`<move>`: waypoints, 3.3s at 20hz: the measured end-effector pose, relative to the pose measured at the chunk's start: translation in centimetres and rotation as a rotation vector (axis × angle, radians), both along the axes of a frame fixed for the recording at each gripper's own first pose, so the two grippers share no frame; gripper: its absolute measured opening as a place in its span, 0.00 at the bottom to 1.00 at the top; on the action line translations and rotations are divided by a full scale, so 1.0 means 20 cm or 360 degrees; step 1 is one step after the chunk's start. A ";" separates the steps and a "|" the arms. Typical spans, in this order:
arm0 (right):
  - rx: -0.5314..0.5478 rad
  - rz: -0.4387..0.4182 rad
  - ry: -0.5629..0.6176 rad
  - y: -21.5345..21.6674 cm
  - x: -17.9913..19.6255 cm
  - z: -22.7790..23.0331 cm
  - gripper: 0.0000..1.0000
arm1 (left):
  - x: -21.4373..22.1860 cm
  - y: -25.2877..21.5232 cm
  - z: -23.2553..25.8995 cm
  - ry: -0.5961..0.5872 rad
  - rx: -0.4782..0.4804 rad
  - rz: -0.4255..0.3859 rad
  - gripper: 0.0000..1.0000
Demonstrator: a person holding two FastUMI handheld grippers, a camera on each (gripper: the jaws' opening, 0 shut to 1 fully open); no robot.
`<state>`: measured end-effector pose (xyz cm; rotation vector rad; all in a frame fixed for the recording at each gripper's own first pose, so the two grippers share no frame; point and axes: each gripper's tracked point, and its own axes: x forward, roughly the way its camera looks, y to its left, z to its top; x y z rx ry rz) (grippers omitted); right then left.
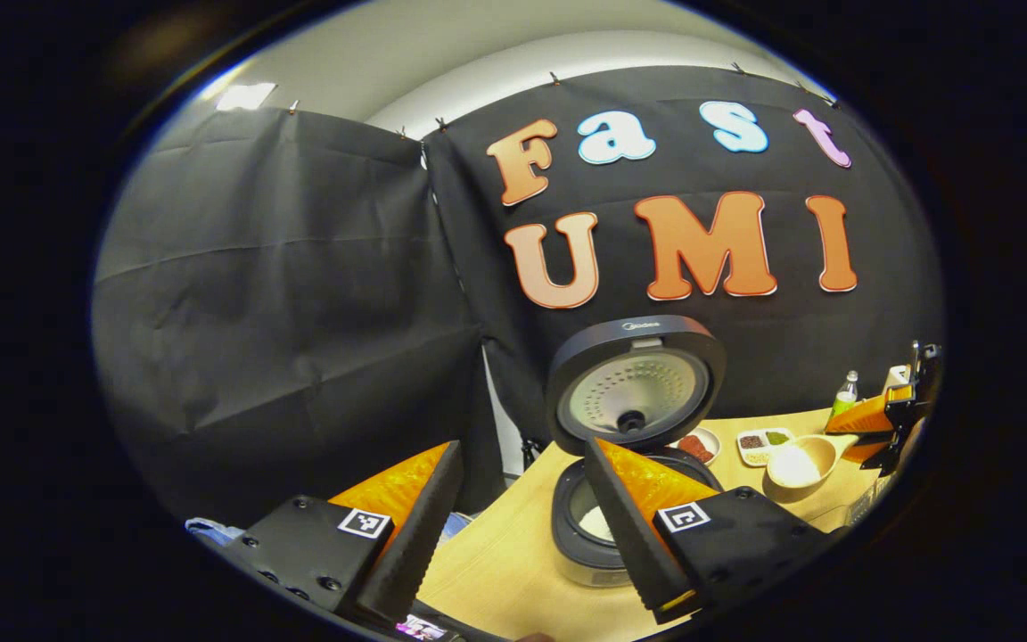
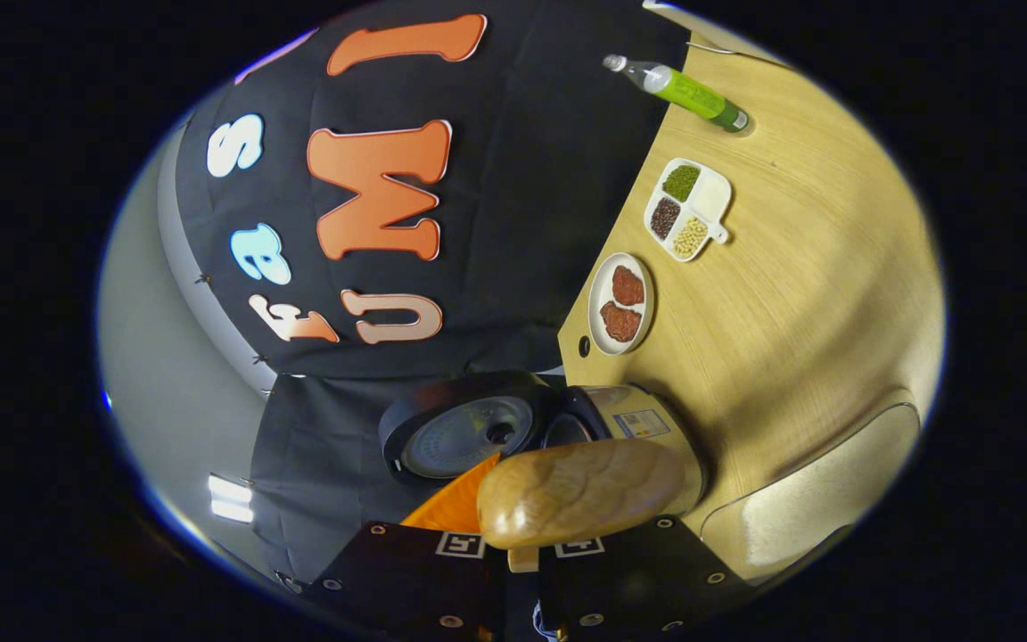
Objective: Close the left gripper, press the button to open the rice cooker; take a wooden spoon from the chopstick holder with the right hand, scoop a spoonful of rice and pour it into the rice cooker, then put the wooden spoon back into the chopstick holder.
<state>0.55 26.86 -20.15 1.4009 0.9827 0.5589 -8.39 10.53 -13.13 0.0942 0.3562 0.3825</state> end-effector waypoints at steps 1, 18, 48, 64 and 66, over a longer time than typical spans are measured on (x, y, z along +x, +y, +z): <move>-0.0007 0.0022 -0.0014 0.06 0.02 0.02 0.08 | -0.04 0.03 0.00 0.0002 0.0008 0.0028 0.93; -0.0775 0.0216 -0.0666 0.57 0.22 -0.01 0.07 | -0.25 0.41 -0.08 0.0059 -0.0017 0.0259 0.97; -0.1317 0.0366 -0.1291 0.73 0.20 0.09 0.08 | -0.28 0.48 -0.13 0.0106 -0.0056 0.0237 0.93; -0.1443 0.0532 -0.1601 0.88 0.15 0.10 0.08 | -0.30 0.52 -0.17 0.0140 -0.0089 0.0287 0.85; -0.1451 0.0558 -0.1662 0.91 0.14 0.11 0.08 | -0.30 0.54 -0.19 0.0148 -0.0095 0.0294 0.85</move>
